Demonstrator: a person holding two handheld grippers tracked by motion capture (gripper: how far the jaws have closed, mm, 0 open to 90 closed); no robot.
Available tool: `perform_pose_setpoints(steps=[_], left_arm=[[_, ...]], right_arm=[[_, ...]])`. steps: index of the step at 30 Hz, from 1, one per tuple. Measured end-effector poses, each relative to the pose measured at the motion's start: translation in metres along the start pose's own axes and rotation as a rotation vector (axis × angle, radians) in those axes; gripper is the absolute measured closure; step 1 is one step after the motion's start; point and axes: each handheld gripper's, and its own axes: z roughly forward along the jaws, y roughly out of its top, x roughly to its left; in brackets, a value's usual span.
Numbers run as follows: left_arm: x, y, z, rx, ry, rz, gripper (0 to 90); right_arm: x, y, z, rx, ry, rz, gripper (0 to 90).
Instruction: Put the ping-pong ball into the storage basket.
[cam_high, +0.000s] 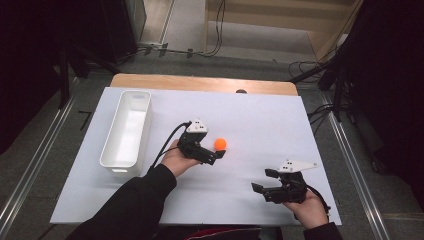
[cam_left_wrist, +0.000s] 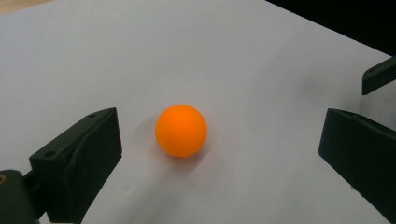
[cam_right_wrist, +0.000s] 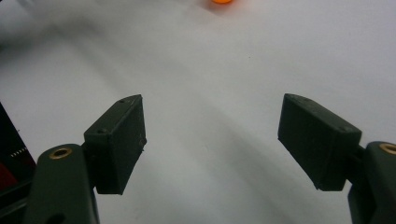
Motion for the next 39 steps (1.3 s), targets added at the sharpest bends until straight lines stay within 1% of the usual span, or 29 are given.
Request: perform_pose_setpoints(steps=[1,3,5,6,8,11,13,14,15,17,21,22,24,26,30,33,34,39], left_arm=[[0.000,0.001,0.000,0.003,0.001,-0.002,0.0],[0.001,0.002,0.002,-0.004,0.008,-0.002,0.0],[0.002,0.003,0.002,-0.007,0.009,-0.009,0.0],[0.002,0.003,0.003,-0.007,0.012,-0.007,0.0],[0.002,0.004,0.006,0.004,0.019,-0.004,0.0],[0.002,0.007,0.009,-0.003,0.022,-0.011,0.0],[0.003,0.008,0.012,0.002,0.021,-0.002,0.0],[0.003,0.008,0.013,0.005,0.024,-0.003,0.0],[0.003,0.009,0.015,0.006,0.018,-0.006,0.0],[0.003,0.010,0.018,0.013,0.023,0.000,0.0],[0.002,0.014,0.022,0.015,0.015,-0.001,0.0],[0.002,0.015,0.023,0.008,0.013,-0.004,0.0],[0.002,0.017,0.024,0.010,0.013,0.006,0.0],[0.002,0.017,0.026,0.008,0.011,0.004,0.0],[0.003,0.020,0.033,0.015,0.010,0.011,0.0],[0.003,0.022,0.038,0.008,0.005,0.003,0.0],[0.003,0.023,0.040,0.013,0.007,0.005,0.0],[0.004,0.022,0.045,0.013,-0.004,0.007,0.0]], right_arm=[[0.001,0.000,0.000,-0.001,-0.003,-0.001,21.7],[0.001,0.000,0.001,0.001,-0.013,-0.019,21.7],[0.002,0.000,0.001,0.008,-0.014,-0.017,21.7],[0.002,0.000,0.001,0.007,-0.018,-0.023,21.7],[0.003,0.000,0.001,0.013,-0.025,-0.034,21.7],[0.003,0.000,0.001,0.015,-0.024,-0.032,21.7],[0.002,0.000,0.001,0.017,-0.023,-0.034,21.8],[0.003,0.000,0.002,0.017,-0.026,-0.034,21.8],[0.003,0.000,0.002,0.019,-0.026,-0.034,21.7],[0.003,0.000,0.002,0.020,-0.025,-0.038,21.7],[0.003,0.000,0.002,0.023,-0.023,-0.035,21.8],[0.003,0.000,0.002,0.023,-0.024,-0.036,21.8],[0.003,0.000,0.002,0.024,-0.025,-0.035,21.7],[0.002,0.000,0.002,0.023,-0.025,-0.034,21.8],[0.002,0.000,0.002,0.024,-0.024,-0.039,21.8],[0.003,-0.001,0.002,0.031,-0.025,-0.035,21.8],[0.002,-0.001,0.002,0.032,-0.023,-0.036,21.7],[0.002,-0.001,0.002,0.033,-0.023,-0.039,21.7]])
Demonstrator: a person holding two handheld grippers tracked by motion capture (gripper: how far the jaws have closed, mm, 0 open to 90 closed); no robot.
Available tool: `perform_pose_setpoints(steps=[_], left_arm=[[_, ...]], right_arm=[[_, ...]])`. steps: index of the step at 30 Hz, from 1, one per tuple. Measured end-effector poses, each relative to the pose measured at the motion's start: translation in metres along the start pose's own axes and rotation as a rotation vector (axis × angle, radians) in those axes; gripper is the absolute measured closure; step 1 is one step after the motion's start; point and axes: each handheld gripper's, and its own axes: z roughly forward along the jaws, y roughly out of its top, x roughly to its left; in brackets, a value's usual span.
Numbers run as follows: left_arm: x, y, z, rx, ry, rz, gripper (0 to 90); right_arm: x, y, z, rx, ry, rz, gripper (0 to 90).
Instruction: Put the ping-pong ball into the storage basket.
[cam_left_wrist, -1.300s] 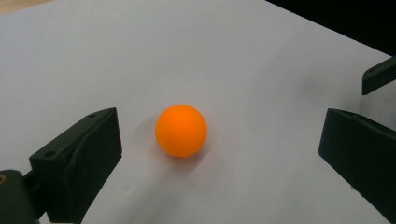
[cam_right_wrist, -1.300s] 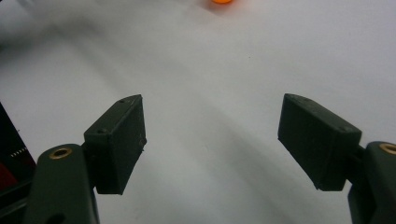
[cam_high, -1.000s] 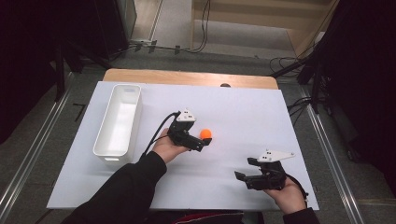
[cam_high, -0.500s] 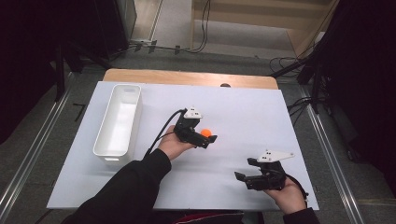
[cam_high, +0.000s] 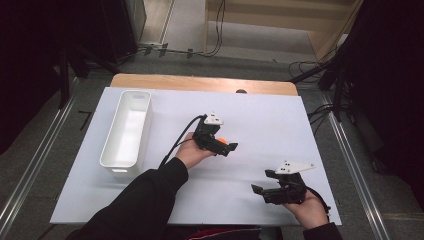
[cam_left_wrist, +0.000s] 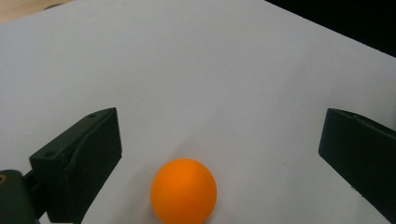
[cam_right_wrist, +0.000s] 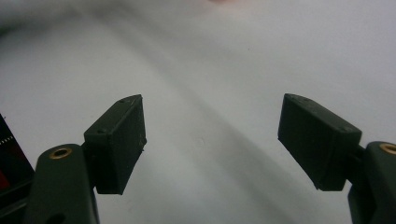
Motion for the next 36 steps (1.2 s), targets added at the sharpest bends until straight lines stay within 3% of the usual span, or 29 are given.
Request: perform_pose_setpoints(steps=[13,25,36], left_arm=[[0.002,-0.009,0.008,0.031,0.012,0.013,0.0],[0.005,-0.019,0.015,0.051,0.019,-0.010,0.0],[0.008,-0.025,0.021,0.096,0.045,0.007,0.0]], right_arm=[[0.001,0.000,0.000,0.005,0.004,-0.009,21.7],[0.002,0.000,0.000,0.008,0.007,-0.007,21.7],[0.002,0.000,0.000,0.011,0.006,-0.014,21.8]])
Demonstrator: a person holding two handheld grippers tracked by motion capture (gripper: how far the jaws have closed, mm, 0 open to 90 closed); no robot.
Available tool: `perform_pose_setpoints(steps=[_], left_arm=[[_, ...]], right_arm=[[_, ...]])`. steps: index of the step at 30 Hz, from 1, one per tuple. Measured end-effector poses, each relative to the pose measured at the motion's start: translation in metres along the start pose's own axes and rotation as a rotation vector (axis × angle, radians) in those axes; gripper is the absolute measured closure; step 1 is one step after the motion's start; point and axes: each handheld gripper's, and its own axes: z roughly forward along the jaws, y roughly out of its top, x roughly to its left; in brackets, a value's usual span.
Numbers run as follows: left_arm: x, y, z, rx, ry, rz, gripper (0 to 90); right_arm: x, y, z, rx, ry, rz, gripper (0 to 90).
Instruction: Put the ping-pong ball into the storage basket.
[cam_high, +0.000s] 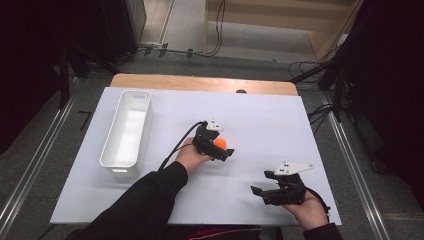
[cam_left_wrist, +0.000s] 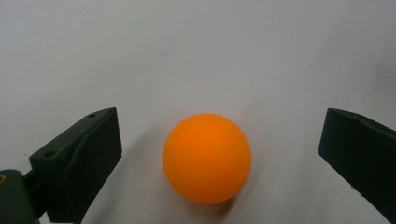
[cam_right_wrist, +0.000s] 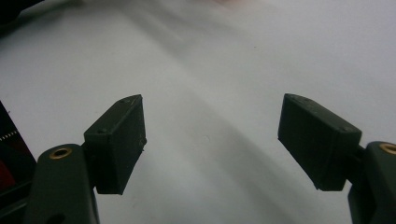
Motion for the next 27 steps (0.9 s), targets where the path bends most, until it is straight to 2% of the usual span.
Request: perform_pose_setpoints(steps=[6,16,18,21,27], left_arm=[[-0.0001,-0.0033,0.0037,0.025,0.020,0.005,0.0],[-0.0023,-0.0043,0.0058,0.055,0.050,0.037,0.2],[-0.0033,-0.0044,0.0069,0.059,0.073,0.038,5.0],[-0.0039,-0.0045,0.0065,0.061,0.076,0.046,8.2],[-0.0066,-0.0054,0.0064,0.051,0.113,0.057,16.0]], right_arm=[[0.0003,0.0001,-0.0001,0.001,0.001,0.000,21.8],[0.0008,0.0000,0.0004,0.004,0.003,-0.003,21.8],[0.0009,-0.0001,0.0003,0.004,0.002,-0.004,21.7],[0.0010,-0.0001,0.0001,0.003,0.002,-0.003,21.7],[0.0008,-0.0003,0.0001,0.002,0.001,-0.007,21.8]])
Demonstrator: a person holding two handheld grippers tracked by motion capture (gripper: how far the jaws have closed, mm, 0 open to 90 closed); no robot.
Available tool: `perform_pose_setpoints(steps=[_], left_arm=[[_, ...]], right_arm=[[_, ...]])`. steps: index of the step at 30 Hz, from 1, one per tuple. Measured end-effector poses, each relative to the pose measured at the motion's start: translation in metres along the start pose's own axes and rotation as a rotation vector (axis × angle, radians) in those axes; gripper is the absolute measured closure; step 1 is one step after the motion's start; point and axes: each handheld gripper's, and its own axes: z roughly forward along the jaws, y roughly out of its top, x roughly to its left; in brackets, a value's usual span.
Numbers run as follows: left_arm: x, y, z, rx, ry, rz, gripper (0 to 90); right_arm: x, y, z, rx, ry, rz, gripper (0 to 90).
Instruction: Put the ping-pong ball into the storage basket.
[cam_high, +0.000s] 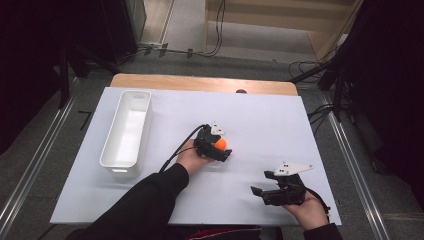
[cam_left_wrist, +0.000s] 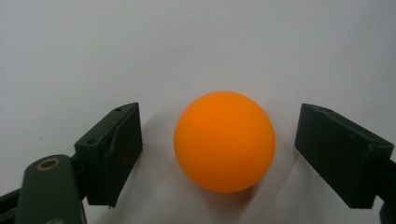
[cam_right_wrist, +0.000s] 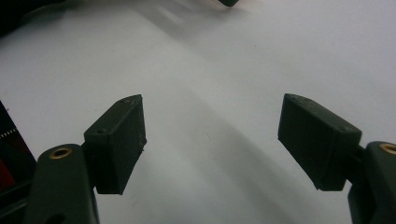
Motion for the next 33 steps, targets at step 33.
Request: perform_pose_setpoints(steps=[33], left_arm=[[-0.0017,-0.0024,-0.0038,-0.032,0.011,0.013,49.4]], right_arm=[[0.0004,-0.0001,0.0003,0.006,-0.003,-0.002,21.7]])
